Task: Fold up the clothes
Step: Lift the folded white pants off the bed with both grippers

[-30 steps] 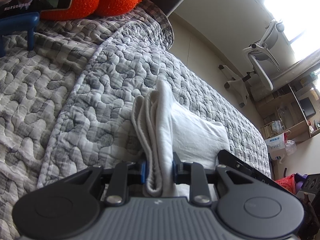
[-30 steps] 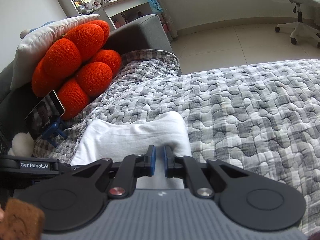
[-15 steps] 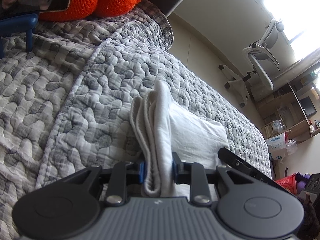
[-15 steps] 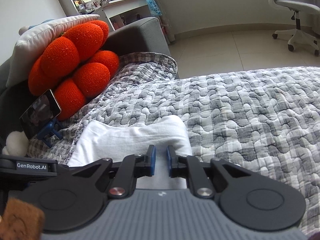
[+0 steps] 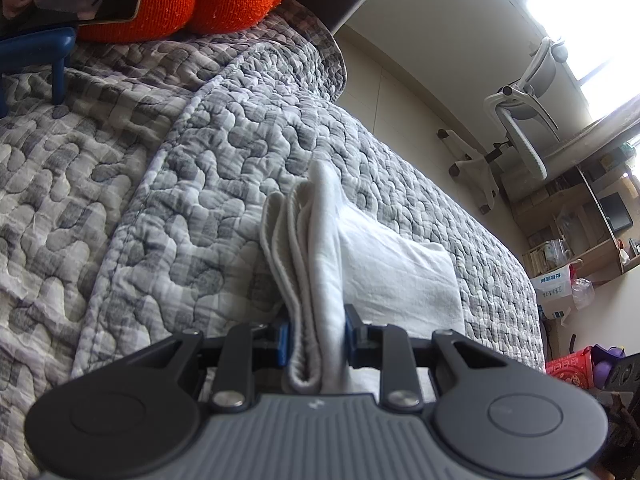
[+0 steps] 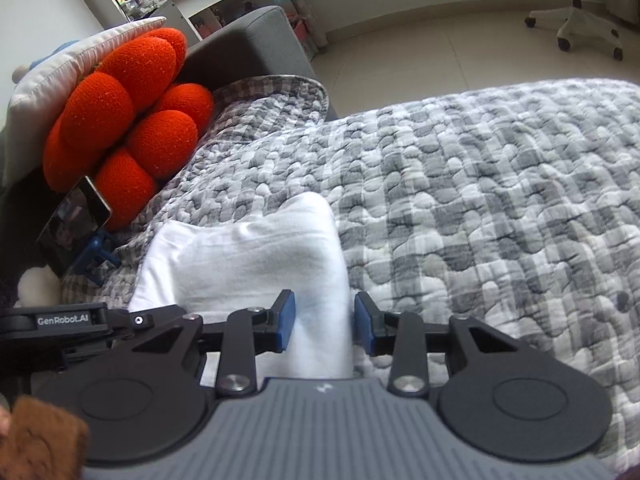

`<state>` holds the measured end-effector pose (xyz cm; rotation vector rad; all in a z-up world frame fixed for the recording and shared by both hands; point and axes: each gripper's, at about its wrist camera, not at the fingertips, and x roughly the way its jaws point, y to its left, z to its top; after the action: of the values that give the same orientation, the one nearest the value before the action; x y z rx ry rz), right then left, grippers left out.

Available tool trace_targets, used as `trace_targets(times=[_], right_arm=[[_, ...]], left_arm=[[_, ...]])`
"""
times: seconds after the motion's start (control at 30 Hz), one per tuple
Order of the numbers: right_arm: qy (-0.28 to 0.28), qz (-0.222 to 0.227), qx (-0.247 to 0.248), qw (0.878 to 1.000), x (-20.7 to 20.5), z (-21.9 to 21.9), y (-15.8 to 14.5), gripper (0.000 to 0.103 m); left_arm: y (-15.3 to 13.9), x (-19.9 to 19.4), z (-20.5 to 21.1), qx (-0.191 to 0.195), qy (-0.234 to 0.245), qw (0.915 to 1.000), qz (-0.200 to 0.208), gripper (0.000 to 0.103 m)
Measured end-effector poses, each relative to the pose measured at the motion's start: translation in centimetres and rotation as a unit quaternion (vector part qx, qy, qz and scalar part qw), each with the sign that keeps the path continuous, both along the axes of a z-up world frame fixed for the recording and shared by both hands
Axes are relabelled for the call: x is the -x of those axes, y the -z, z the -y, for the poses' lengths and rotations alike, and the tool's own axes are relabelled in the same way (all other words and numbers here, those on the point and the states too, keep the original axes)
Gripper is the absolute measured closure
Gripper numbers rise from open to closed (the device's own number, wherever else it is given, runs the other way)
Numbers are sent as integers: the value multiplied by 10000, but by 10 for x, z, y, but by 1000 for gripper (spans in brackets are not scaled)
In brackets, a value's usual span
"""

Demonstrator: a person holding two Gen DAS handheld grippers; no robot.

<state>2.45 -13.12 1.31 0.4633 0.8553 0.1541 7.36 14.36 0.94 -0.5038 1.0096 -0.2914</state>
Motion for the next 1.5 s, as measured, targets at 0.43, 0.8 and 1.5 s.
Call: trace_targets(times=[0.43,0.8,1.5], right_arm=[[29,142,-430,9990,1,11,7,65],[-232,417,-572,9972,2,10,12,80],[-214,895,564,9942,3,-23,-23,88]], left_arm=[[1,0,0,-6,2,10000,7,77],[-1,1,2,-66,12,10000,27,77],[-24,10,14,-570,-9,9977,364,85]])
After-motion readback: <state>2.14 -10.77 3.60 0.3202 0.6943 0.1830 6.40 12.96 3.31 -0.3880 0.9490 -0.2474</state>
